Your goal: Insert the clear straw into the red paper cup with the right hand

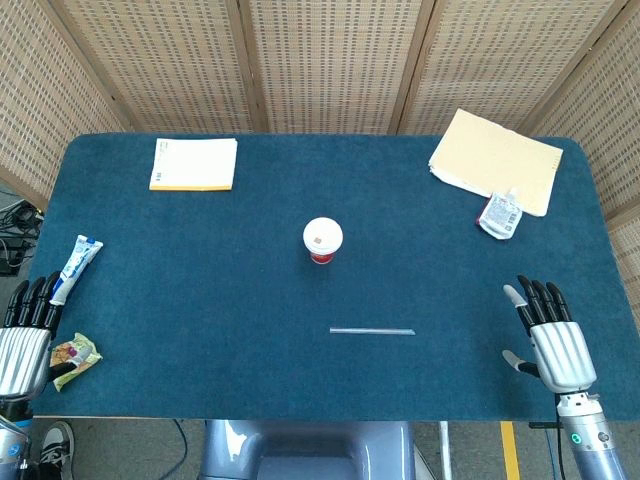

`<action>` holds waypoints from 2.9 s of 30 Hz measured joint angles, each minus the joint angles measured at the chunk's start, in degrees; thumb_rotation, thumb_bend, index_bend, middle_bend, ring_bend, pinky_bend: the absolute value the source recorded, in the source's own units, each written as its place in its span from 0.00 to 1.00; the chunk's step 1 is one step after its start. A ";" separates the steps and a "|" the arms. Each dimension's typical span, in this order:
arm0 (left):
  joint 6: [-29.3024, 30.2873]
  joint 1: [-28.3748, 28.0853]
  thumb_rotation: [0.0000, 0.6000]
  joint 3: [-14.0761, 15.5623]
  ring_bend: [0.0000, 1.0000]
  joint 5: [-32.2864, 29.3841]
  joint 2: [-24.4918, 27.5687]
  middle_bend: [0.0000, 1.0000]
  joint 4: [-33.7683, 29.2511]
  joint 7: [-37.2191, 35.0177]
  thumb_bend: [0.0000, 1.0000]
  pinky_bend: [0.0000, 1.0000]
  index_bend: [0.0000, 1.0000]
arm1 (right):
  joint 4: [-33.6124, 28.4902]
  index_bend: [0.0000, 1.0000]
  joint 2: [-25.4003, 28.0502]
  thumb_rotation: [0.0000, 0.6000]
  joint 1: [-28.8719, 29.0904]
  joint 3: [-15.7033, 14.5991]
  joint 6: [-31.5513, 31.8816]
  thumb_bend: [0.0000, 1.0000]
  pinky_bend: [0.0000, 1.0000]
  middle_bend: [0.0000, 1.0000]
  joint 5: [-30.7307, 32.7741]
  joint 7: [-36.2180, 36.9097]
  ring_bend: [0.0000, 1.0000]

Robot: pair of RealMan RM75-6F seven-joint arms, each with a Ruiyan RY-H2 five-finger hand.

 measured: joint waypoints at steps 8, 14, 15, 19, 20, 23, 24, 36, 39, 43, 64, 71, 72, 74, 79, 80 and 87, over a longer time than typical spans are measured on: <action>0.37 0.31 1.00 -0.04 0.00 -0.14 0.35 0.00 -0.20 -0.38 0.11 0.00 0.00 | -0.58 0.11 0.19 1.00 0.12 -0.14 -0.55 0.20 0.00 0.00 -0.01 -0.09 0.00; 0.41 0.22 1.00 -0.25 0.00 -0.10 0.43 0.00 -0.22 -0.56 0.11 0.00 0.00 | -0.65 0.11 0.15 1.00 0.09 -0.06 -0.61 0.20 0.00 0.00 0.20 -0.27 0.00; 0.34 0.20 1.00 -0.22 0.00 -0.09 0.41 0.00 -0.24 -0.45 0.11 0.00 0.00 | -0.64 0.11 0.18 1.00 0.06 -0.04 -0.60 0.20 0.00 0.00 0.23 -0.14 0.00; 0.18 0.16 1.00 -0.08 0.00 0.08 0.32 0.00 -0.32 0.05 0.11 0.00 0.00 | -0.64 0.11 0.31 1.00 0.03 0.04 -0.61 0.20 0.00 0.00 0.38 0.40 0.00; 0.19 0.18 1.00 -0.05 0.00 0.12 0.30 0.00 -0.35 0.16 0.11 0.00 0.00 | -0.64 0.11 0.34 1.00 0.04 0.04 -0.67 0.20 0.00 0.00 0.40 0.52 0.00; 0.47 0.38 1.00 -0.11 0.00 0.00 0.29 0.00 -0.36 0.19 0.11 0.00 0.00 | -0.60 0.11 0.29 1.00 0.12 -0.03 -0.59 0.20 0.00 0.00 -0.02 0.52 0.00; 0.49 0.40 1.00 -0.13 0.00 -0.04 0.30 0.00 -0.33 0.14 0.11 0.00 0.00 | -0.64 0.12 0.22 1.00 0.17 -0.03 -0.47 0.20 0.00 0.00 -0.23 0.59 0.00; -0.84 -0.02 1.00 -0.65 0.00 -1.37 0.09 0.00 0.08 -0.22 0.11 0.00 0.00 | -3.24 0.32 -2.44 1.00 3.88 1.33 -3.46 0.20 0.00 0.04 -1.35 -0.05 0.00; -1.38 -0.24 1.00 -0.88 0.00 -1.96 0.02 0.00 0.25 -0.47 0.11 0.00 0.00 | -5.59 0.37 -3.63 1.00 5.52 2.26 -4.96 0.20 0.00 0.08 -1.23 -2.16 0.00; -1.80 -0.47 1.00 -1.22 0.00 -2.56 -0.03 0.00 0.65 -0.97 0.11 0.00 0.00 | -8.92 0.44 -5.37 1.00 7.36 3.36 -6.80 0.20 0.00 0.12 -0.73 -6.02 0.00; -3.34 -0.56 1.00 -2.08 0.00 -5.35 1.15 0.00 2.65 -7.86 0.11 0.00 0.00 | -11.12 0.55 -24.46 1.00 15.38 6.66 -18.28 0.51 0.00 0.19 12.92 -26.98 0.00; -4.30 -0.90 1.00 -2.25 0.00 -6.05 1.23 0.00 3.46 -9.29 0.11 0.00 0.00 | -8.73 0.54 -26.91 1.00 17.61 8.03 -20.37 0.52 0.00 0.18 17.13 -29.57 0.00; -4.55 -0.98 1.00 -2.28 0.00 -6.21 1.20 0.00 3.61 -9.46 0.11 0.00 0.00 | -8.26 0.54 -27.19 1.00 17.86 8.10 -20.79 0.52 0.00 0.18 17.74 -29.64 0.00; -4.92 -1.13 1.00 -2.31 0.00 -6.41 1.15 0.00 3.82 -9.69 0.11 0.00 0.00 | -7.46 0.53 -27.71 1.00 18.29 8.18 -21.42 0.52 0.00 0.17 18.73 -29.63 0.00; -5.52 -1.45 1.00 -2.51 0.00 -6.93 1.04 0.00 4.16 -9.93 0.11 0.00 0.00 | -5.48 0.53 -29.19 1.00 19.45 8.12 -22.75 0.52 0.00 0.17 20.24 -29.25 0.00; -5.57 -1.50 1.00 -2.56 0.00 -7.00 1.04 0.00 4.19 -9.97 0.11 0.00 0.00 | -5.08 0.53 -29.48 1.00 19.66 8.12 -22.88 0.52 0.00 0.17 20.40 -29.26 0.00; -6.02 -1.66 1.00 -2.56 0.00 -7.31 1.04 0.00 4.38 -10.24 0.11 0.00 0.00 | -2.51 0.52 -31.09 1.00 21.28 8.55 -23.90 0.52 0.00 0.17 22.39 -29.46 0.00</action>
